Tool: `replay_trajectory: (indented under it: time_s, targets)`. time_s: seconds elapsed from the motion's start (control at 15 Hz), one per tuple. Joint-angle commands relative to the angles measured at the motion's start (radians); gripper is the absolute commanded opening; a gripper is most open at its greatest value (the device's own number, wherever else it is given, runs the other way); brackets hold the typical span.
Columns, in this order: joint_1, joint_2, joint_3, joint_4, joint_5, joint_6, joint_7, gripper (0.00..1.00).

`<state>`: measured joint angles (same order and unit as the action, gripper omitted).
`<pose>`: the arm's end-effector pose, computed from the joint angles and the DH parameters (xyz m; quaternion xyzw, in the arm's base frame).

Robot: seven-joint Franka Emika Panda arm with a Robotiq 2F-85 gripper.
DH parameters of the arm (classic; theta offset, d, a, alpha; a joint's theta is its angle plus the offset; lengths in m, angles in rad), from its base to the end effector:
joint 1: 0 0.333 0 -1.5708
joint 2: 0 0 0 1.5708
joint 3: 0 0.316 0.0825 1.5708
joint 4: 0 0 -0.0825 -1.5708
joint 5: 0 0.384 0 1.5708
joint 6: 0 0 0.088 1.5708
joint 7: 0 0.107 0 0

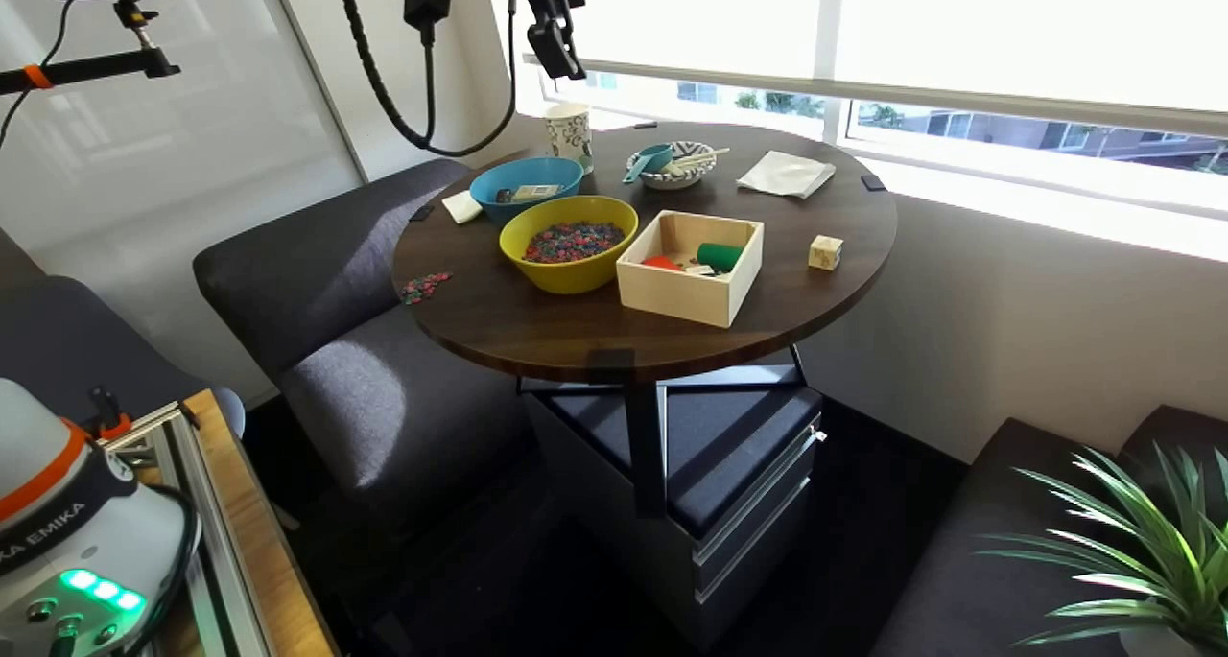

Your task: Put the white spoon in the yellow bowl

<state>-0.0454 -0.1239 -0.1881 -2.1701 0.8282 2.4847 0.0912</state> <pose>0.5306 -0.1325 0.4923 -0.8367 0.4000 -0.2171 0.3046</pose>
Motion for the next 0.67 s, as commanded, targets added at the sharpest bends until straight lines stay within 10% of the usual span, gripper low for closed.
replay_trajectory:
  time_s: [0.0, 0.6]
  targets:
    - [-0.028, 0.165, 0.038, 0.163, -0.071, 0.028, 0.144, 1.00]
    - [-0.035, 0.294, 0.071, 0.264, -0.107, 0.026, 0.218, 1.00]
